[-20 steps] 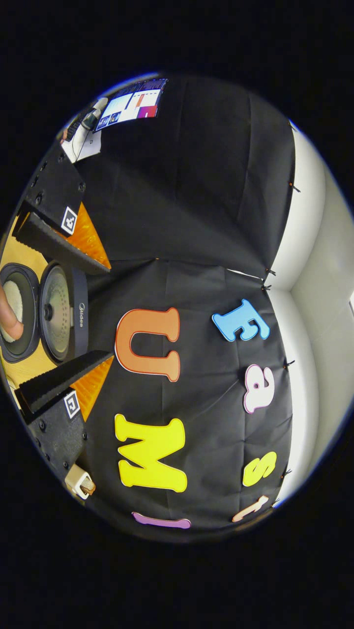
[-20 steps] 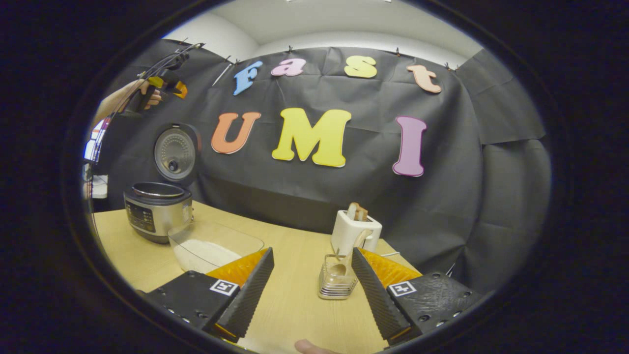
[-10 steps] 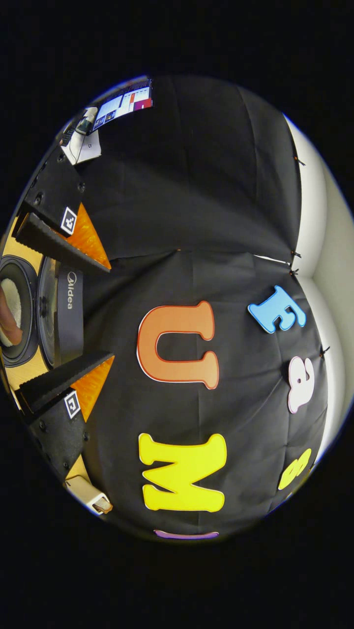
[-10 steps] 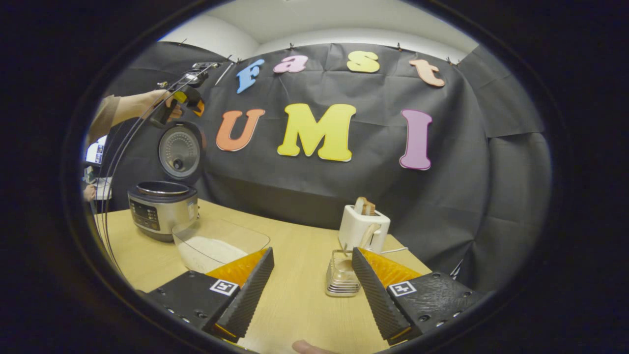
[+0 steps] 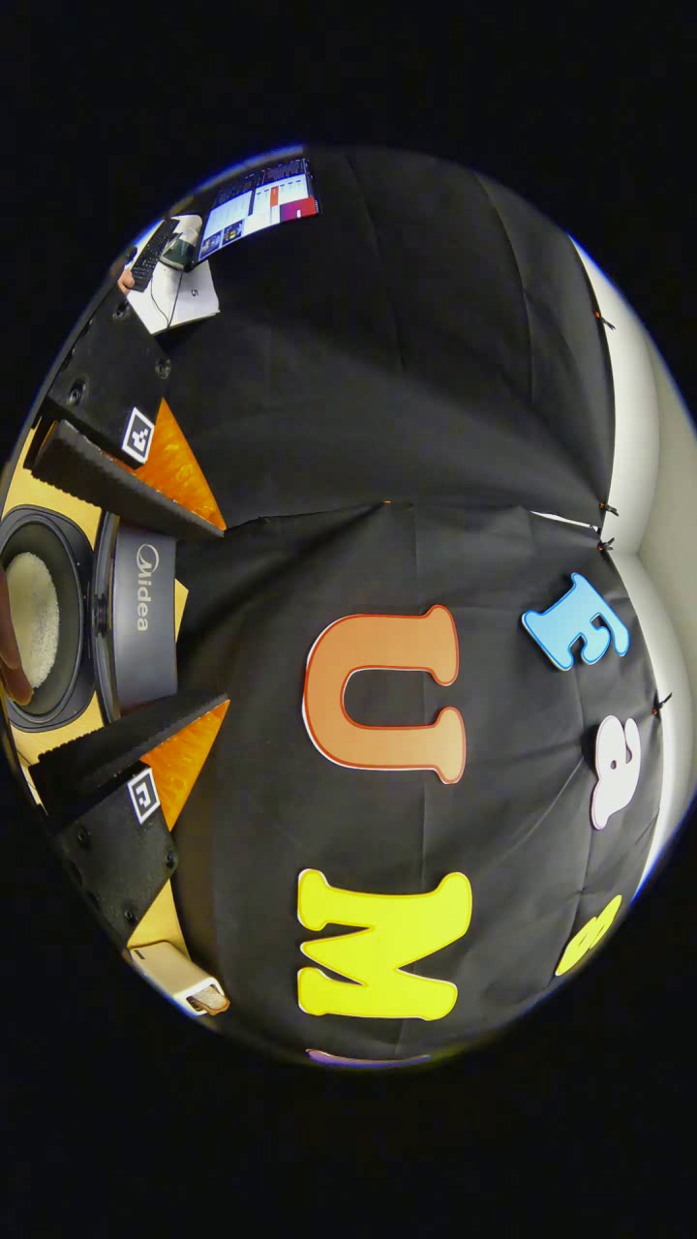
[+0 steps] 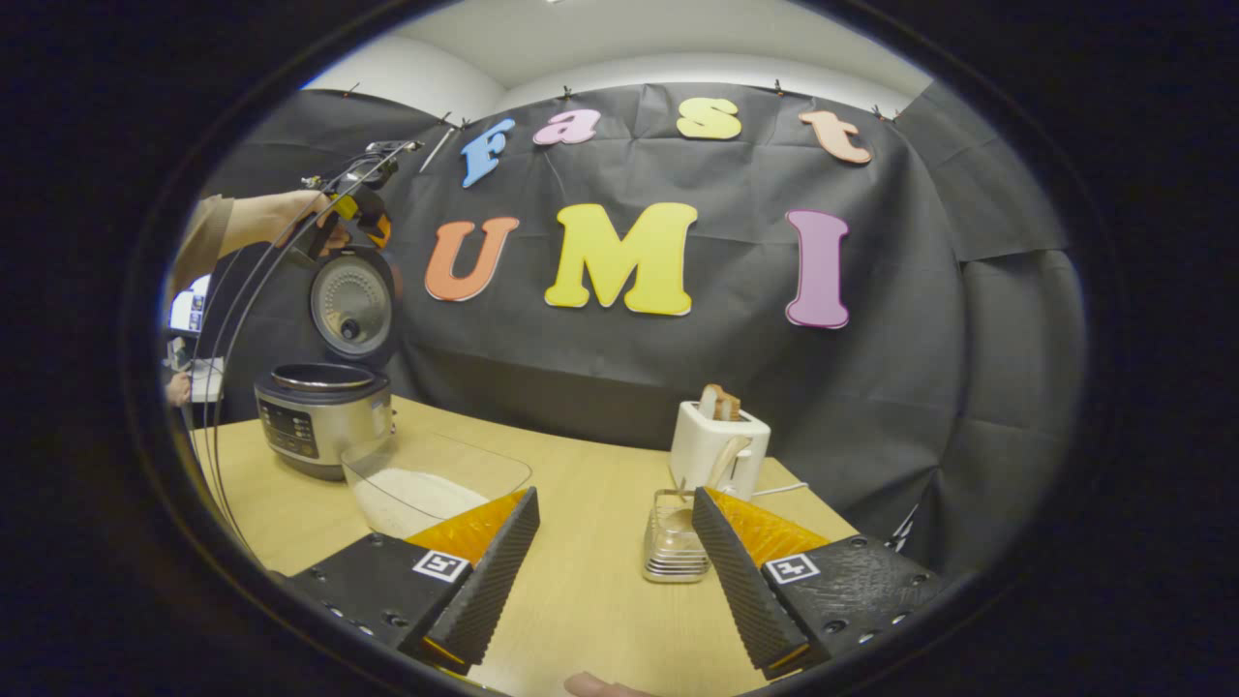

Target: Close the left gripper, press the button to open the rice cooker; take a wooden spoon from the chopstick holder with the right hand, scoop a spoonful of rice and pour it into the rice cooker, then put the wooden spoon back into the chopstick holder.

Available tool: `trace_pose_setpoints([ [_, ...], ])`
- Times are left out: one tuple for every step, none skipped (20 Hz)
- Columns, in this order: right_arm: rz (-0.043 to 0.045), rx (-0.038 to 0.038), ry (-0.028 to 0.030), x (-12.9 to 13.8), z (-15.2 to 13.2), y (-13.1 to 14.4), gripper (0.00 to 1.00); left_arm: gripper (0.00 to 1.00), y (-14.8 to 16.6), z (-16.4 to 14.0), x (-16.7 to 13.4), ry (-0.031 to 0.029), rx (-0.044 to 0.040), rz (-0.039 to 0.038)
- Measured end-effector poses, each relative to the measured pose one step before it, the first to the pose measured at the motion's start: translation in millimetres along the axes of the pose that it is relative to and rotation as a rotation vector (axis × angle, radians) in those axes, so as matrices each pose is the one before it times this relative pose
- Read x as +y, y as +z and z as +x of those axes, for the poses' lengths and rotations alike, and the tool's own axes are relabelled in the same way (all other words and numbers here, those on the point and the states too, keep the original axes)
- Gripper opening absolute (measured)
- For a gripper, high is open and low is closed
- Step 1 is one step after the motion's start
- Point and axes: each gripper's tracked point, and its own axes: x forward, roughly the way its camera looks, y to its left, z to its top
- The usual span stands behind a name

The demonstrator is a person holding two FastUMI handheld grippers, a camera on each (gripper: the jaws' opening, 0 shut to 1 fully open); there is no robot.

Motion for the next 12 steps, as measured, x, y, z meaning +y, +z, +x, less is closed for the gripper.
trace_pose_setpoints([
  [0.00423,-0.00061,0.00523,-0.5,-0.73,0.41,0.98,0.98,-2.98,-6.33,-0.06,-0.00042,0.00273,0.00017],
  [0.00027,-0.00191,-0.00296,-1.87,-1.5,1.63,0.97,0.98,-2.39,-6.71,-0.81,-0.00168,-0.00774,0.00383],
  [0.00319,-0.00529,-0.00364,-1.5,-1.82,2.75,0.95,0.98,-4.33,-6.33,0.14,-0.00159,-0.0024,-0.00014],
  [0.00505,-0.00334,0.00075,0.13,-2.58,2.59,0.95,0.98,-4.6,-7.96,-0.22,0.00033,-0.00668,0.00162],
  [0.00405,-0.00251,0.00314,0.33,-1.69,1.54,0.97,0.98,-5.21,-6.88,-1.02,-0.00396,-0.00441,0.01346],
  [0.00022,-0.00541,0.00358,0.85,-2.68,2.06,0.95,0.98,-5.65,-8.3,-0.94,-0.00438,-0.00327,0.00475],
  [-0.00223,-0.0088,0.00125,0.57,-1.99,3.51,0.97,0.98,-6.15,-7.71,0.16,-0.00383,0.00231,-0.00525],
  [-0.00171,-0.00708,-0.00447,-0.52,-1.64,2.88,0.97,0.98,-6.55,-6.95,-0.75,-0.00428,0.00044,-0.00335],
  [-0.00164,-0.00589,-0.00288,-0.78,-1.86,1.67,0.95,0.98,-5.83,-6.49,-1.49,-0.00475,-0.00091,0.00245],
  [-0.0017,-0.00259,0.00124,1.34,-1.14,1.3,0.95,0.98,-4.34,-4.99,-0.78,-0.00358,-0.00487,0.00736],
  [-0.0056,-0.00159,0.00448,2.94,-1.21,-0.16,0.95,0.98,-6.09,-5.64,-0.61,-0.00226,-0.00198,-0.00329],
  [-0.00997,-0.00259,0.0029,0.88,-1.02,1.21,0.97,0.98,-6.81,-5.08,-1.16,-0.00198,0.00212,0.00033],
])
